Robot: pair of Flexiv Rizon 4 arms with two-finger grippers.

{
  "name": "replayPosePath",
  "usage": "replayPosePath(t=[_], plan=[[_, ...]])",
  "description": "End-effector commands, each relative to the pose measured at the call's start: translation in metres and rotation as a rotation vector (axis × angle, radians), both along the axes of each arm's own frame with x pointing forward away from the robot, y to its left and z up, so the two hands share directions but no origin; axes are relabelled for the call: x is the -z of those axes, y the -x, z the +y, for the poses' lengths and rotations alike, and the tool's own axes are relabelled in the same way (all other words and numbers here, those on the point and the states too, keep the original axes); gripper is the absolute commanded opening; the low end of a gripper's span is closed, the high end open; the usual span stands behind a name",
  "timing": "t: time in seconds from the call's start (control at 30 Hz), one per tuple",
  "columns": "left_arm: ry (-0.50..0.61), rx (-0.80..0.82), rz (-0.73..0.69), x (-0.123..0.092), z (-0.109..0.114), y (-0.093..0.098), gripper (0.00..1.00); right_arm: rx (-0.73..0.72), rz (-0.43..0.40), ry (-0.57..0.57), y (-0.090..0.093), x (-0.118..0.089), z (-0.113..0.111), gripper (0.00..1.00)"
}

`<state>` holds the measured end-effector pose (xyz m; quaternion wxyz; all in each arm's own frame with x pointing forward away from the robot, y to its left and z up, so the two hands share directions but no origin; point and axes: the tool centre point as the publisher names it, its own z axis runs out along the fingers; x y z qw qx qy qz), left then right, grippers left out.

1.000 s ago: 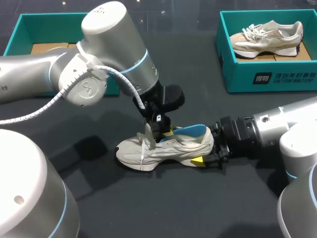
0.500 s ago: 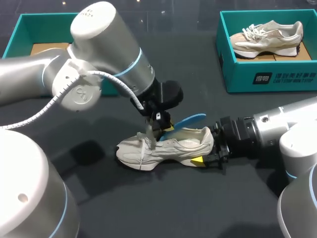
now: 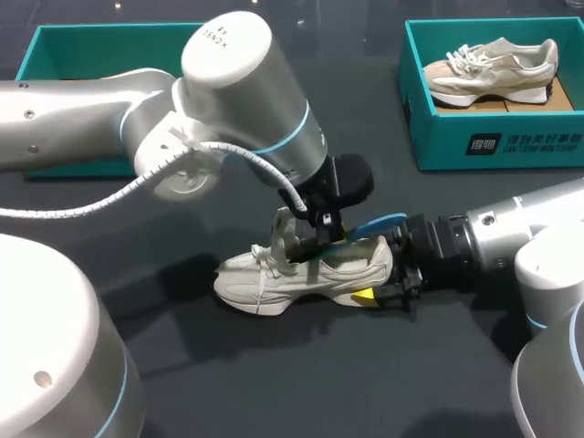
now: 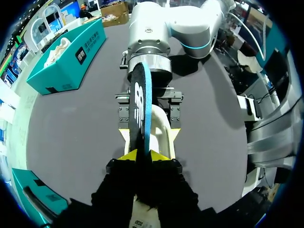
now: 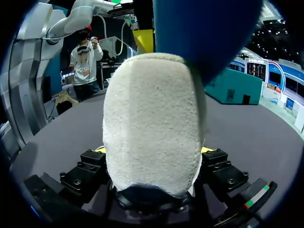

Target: Take the shoe out of the shoebox, open the shoe tongue, remove and reinsert the insole, then place the shoe into the shoebox

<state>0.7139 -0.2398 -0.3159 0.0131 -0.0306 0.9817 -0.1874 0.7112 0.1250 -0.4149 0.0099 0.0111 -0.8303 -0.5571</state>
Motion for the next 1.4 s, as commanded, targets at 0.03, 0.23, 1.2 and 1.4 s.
replayPosePath(t=[0.03, 0.23, 1.2, 1.4], plan=[[0.009, -0.012, -0.008, -0.001, 0.004, 0.003, 0.4, 0.002, 0.0, 0.002, 0.001, 0.002, 0.001, 0.0], [0.038, -0.029, -0.028, -0.001, 0.006, 0.008, 0.45, 0.002, 0.0, 0.002, 0.001, 0.002, 0.001, 0.0], [0.157, -0.094, -0.119, 0.017, -0.028, 0.0, 0.5, 0.002, 0.0, 0.002, 0.001, 0.002, 0.001, 0.0], [0.162, -0.104, -0.109, 0.021, -0.031, -0.009, 0.47, 0.002, 0.0, 0.002, 0.001, 0.002, 0.001, 0.0]])
